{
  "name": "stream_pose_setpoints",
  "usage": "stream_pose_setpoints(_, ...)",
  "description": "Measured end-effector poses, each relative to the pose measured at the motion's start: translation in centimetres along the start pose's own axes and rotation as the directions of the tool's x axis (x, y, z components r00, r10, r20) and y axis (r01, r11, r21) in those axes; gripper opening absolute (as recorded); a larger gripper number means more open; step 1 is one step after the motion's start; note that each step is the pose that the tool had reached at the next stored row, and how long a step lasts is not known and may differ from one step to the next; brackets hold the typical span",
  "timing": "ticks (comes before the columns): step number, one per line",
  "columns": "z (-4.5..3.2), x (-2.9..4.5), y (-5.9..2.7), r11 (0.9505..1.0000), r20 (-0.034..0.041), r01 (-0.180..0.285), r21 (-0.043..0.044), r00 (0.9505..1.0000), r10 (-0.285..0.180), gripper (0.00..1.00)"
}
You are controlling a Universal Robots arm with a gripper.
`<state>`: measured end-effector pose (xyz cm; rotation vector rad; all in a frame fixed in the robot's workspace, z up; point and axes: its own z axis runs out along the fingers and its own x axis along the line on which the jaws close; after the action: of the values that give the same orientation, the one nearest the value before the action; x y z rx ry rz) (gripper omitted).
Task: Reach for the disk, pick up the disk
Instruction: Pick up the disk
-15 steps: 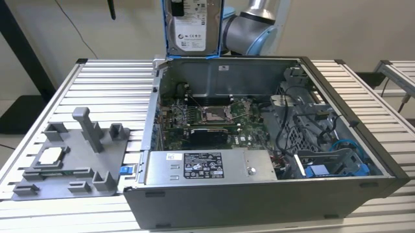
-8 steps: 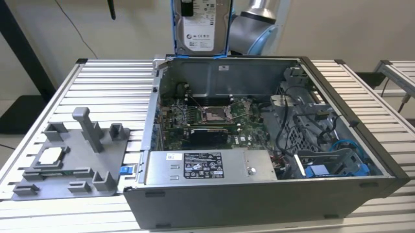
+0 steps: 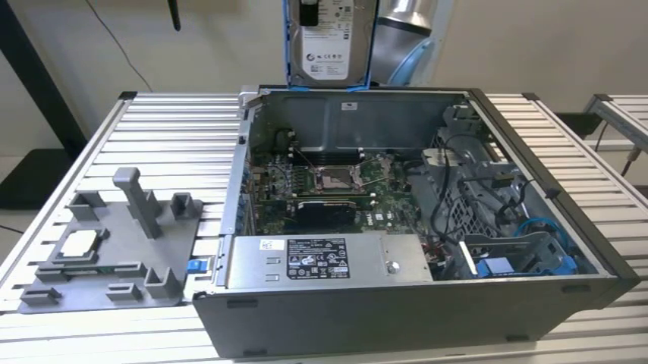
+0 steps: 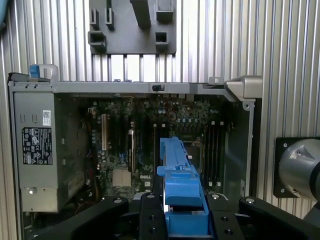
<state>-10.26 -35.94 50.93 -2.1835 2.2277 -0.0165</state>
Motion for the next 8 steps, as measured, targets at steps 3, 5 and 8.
stream_pose_setpoints(3, 0.01, -0.01, -0.71, 1.0000, -0.0001, 0.000, 0.0000, 1.0000, 0.000, 0.00)
stream_pose_setpoints(5, 0.02, -0.02, -1.19, 1.0000, 0.0000, 0.000, 0.0000, 1.0000, 0.000, 0.00)
stream_pose_setpoints(8, 0.04, -0.04, -1.94, 1.0000, 0.0000, 0.000, 0.0000, 1.0000, 0.000, 0.00)
